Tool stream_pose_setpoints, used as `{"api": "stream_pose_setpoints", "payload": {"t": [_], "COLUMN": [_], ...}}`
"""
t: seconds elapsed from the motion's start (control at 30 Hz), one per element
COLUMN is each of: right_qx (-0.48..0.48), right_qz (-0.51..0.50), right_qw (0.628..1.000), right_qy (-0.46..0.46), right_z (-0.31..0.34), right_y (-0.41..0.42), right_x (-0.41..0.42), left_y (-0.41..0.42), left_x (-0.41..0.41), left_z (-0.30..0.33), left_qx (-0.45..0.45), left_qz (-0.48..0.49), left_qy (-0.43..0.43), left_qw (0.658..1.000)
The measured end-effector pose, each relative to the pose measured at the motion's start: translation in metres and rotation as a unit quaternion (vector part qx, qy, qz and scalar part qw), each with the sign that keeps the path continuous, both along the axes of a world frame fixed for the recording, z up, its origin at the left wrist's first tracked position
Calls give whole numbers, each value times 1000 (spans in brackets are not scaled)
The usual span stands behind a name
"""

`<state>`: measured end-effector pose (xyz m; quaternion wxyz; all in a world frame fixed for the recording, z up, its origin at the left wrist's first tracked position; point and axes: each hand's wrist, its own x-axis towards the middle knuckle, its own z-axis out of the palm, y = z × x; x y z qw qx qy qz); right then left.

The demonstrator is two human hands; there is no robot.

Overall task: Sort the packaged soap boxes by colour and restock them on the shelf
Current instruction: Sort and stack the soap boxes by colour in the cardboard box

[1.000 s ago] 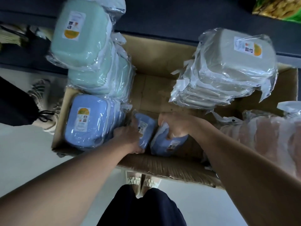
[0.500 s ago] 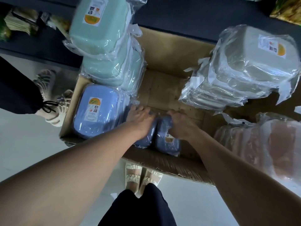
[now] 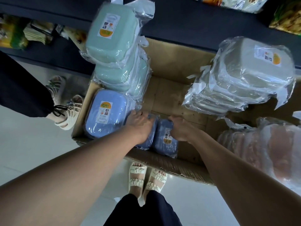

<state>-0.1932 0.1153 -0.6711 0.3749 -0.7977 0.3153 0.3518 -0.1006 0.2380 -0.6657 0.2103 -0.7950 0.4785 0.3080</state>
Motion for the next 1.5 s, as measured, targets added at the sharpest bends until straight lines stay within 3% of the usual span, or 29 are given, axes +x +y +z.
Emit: {"api": "stream_pose_setpoints", "payload": {"t": [0.17, 0.37, 0.53, 0.7, 0.97, 1.1, 1.27, 1.5], "right_qx": [-46, -32, -32, -51, -62, -94, -139, -8], "right_qz": [8, -11, 8, -22, -69, -15, 29, -14], "right_qw": [999, 998, 996, 997, 993, 990, 986, 1000], "right_qy": [-21, -47, -86, -62, 72, 103, 93, 18], "right_z": [25, 68, 98, 80, 7, -15, -16, 14], "right_y": [0, 2, 17, 20, 10, 17, 9, -8], "right_x": [-4, -8, 10, 22, 6, -2, 4, 4], "left_y": [9, 18, 35, 58, 52, 52, 58, 75], "left_x": [-7, -8, 5, 24, 26, 28, 33, 43], "left_z": [30, 80, 115, 116, 88, 73, 71, 79], "left_qx": [-48, -147, -217, -205, -235, -245, -274, -279], "left_qz": [2, 47, 96, 122, 47, 33, 20, 45], "left_qy": [-2, -16, -72, -132, -96, -94, -79, -85], "left_qw": [999, 988, 969, 962, 966, 964, 958, 956]}}
